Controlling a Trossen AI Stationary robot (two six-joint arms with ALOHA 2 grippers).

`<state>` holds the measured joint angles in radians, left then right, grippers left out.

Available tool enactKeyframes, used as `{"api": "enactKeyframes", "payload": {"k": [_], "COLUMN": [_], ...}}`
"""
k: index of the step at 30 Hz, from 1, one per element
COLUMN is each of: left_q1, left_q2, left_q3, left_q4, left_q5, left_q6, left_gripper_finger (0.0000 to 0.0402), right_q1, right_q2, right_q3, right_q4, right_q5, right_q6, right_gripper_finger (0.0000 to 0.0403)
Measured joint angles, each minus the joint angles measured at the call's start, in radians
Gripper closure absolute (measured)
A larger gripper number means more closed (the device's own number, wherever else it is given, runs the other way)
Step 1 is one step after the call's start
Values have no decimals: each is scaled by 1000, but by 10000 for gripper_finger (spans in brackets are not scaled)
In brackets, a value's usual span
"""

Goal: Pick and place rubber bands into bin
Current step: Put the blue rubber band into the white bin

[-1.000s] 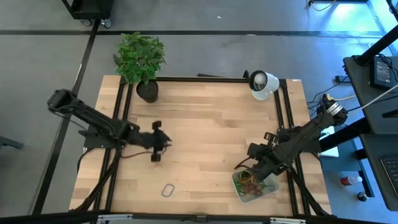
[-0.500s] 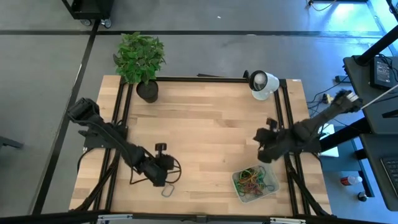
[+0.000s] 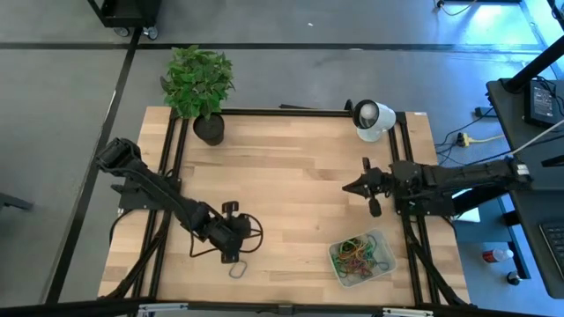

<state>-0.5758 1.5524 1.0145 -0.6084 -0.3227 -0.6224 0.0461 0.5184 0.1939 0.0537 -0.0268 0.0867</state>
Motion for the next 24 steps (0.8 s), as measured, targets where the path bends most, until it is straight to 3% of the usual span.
{"api": "enactKeyframes", "payload": {"k": [5, 13, 24], "left_q1": [9, -6, -14], "left_q2": [0, 0, 0], "left_q3": [0, 0, 0], "left_q4": [-22, -93, -125], "left_q5": [54, 56, 124], "left_q6": [-78, -201, -260], "left_gripper_finger": [316, 316, 316], "right_q1": [-37, -37, -30], "right_q2": [-124, -329, -479], "right_q3": [-88, -184, -187], "right_q4": [34, 11, -32], "right_q5": [-26, 6, 5], "right_q6": [11, 76, -5], "right_gripper_finger": [403, 403, 403]}}
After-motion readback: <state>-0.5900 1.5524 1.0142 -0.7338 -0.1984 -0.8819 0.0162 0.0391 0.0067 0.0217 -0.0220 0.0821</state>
